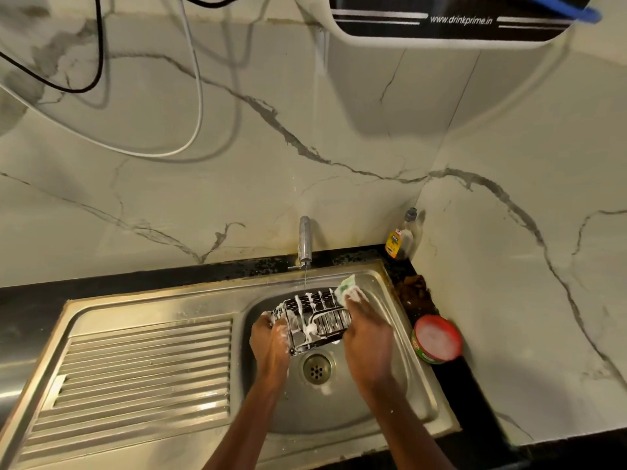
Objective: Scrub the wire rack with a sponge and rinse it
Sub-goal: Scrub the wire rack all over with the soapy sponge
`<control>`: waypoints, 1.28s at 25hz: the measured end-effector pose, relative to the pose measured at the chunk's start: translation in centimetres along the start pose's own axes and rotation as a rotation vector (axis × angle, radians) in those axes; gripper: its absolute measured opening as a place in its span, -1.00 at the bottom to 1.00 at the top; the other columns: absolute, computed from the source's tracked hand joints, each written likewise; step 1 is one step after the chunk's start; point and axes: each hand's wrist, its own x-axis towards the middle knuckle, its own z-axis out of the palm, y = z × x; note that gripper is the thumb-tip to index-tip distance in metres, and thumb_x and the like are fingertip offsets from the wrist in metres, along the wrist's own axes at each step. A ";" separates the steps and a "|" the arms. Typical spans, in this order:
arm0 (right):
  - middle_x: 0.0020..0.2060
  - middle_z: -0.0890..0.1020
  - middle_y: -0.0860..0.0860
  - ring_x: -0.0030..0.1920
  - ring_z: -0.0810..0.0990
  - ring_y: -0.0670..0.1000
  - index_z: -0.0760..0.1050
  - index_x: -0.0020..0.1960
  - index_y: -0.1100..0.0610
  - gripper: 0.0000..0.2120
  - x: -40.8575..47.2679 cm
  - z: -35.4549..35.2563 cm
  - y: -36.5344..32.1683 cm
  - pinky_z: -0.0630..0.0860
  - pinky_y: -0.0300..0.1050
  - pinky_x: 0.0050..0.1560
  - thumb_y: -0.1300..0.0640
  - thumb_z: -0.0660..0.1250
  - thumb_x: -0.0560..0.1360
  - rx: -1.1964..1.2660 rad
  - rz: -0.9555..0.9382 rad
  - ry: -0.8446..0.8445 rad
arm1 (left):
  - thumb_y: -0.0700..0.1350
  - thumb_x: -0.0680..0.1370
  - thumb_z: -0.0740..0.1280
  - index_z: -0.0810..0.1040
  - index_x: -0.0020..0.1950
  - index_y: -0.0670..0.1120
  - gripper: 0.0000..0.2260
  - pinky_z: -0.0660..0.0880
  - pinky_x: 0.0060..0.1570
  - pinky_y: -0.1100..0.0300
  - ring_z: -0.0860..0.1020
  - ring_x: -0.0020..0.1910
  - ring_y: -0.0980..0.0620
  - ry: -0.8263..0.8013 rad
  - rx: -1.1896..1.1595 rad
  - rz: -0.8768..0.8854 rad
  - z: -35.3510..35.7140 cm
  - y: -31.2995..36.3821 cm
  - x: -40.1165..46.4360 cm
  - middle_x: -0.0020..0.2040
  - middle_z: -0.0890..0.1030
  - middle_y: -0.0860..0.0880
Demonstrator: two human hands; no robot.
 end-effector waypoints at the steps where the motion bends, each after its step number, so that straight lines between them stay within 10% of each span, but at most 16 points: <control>1: 0.03 0.72 0.15 -0.13 0.75 0.04 0.68 0.09 0.21 -0.49 -0.8 -0.2 -0.6 0.69 -0.12 -0.17 0.53 0.47 0.19 0.004 -0.061 -0.002 | -0.24 0.68 0.23 0.52 -0.13 -0.01 -0.76 0.54 -0.03 -0.02 0.57 -0.14 -0.06 -0.001 -0.016 0.003 -0.1 -0.1 0.3 -0.11 0.60 -0.13; 12: 0.19 0.62 -0.14 -0.05 0.68 -0.23 0.60 0.27 0.02 -0.35 0.8 -2.1 0.2 0.47 -0.52 -0.24 0.58 0.24 0.36 0.268 0.123 -0.134 | -0.11 0.75 0.09 0.54 0.31 -0.29 -0.65 0.42 0.31 -0.42 0.55 0.26 -0.38 -0.184 -0.293 -0.104 -1.5 0.0 2.3 0.27 0.59 -0.34; 16: 0.14 0.63 -0.20 -0.03 0.71 -0.01 0.58 0.26 -0.02 -0.32 0.6 -2.2 2.0 0.68 -0.12 -0.15 0.58 0.21 0.34 0.348 0.187 -0.123 | -0.16 0.70 0.15 0.66 -0.01 -0.16 -0.70 0.65 0.00 -0.26 0.71 0.00 -0.27 -0.192 -0.268 -0.132 -1.2 -0.1 2.5 0.00 0.71 -0.27; 19: 0.14 0.66 -0.14 -0.23 0.68 -0.20 0.65 0.22 0.06 -0.39 -0.1 -2.3 -1.0 0.58 -0.33 -0.34 0.57 0.26 0.35 0.322 0.091 -0.111 | -0.13 0.71 0.14 0.63 -0.04 -0.17 -0.69 0.67 -0.34 0.04 0.73 -0.19 -0.10 -0.269 -0.246 -0.082 -1.4 -0.5 1.7 -0.15 0.75 -0.15; 24: 0.04 0.65 -0.06 -0.03 0.65 -0.03 0.61 0.22 0.17 -0.53 3.0 -3.3 1.1 0.52 -0.44 -0.08 0.43 0.23 0.39 0.326 0.262 0.023 | 0.29 0.37 0.50 0.61 0.10 -0.26 -0.36 0.63 0.07 -0.21 0.67 0.04 -0.33 -0.427 -0.144 0.187 -3.4 -0.2 2.9 0.02 0.69 -0.31; 28: 0.13 0.64 0.13 0.12 0.65 0.13 0.52 0.20 0.06 -0.65 6.0 -0.5 3.6 0.60 0.21 0.14 0.22 0.18 0.46 0.717 0.476 -0.473 | -0.22 0.51 0.50 0.54 0.28 -0.26 -0.63 0.58 0.20 0.09 0.63 0.23 -0.13 -0.558 0.016 0.275 -4.1 0.9 3.9 0.25 0.65 -0.19; 32: 0.07 0.69 0.06 0.14 0.65 0.12 0.57 0.15 0.01 -0.69 5.8 1.3 3.0 0.58 0.10 0.17 0.18 0.27 0.43 0.729 0.492 -0.777 | -0.40 0.54 0.39 0.52 0.33 -0.33 -0.64 0.59 -0.07 0.37 0.59 0.18 -0.15 -0.591 0.189 0.241 -3.1 1.5 5.2 0.17 0.62 -0.17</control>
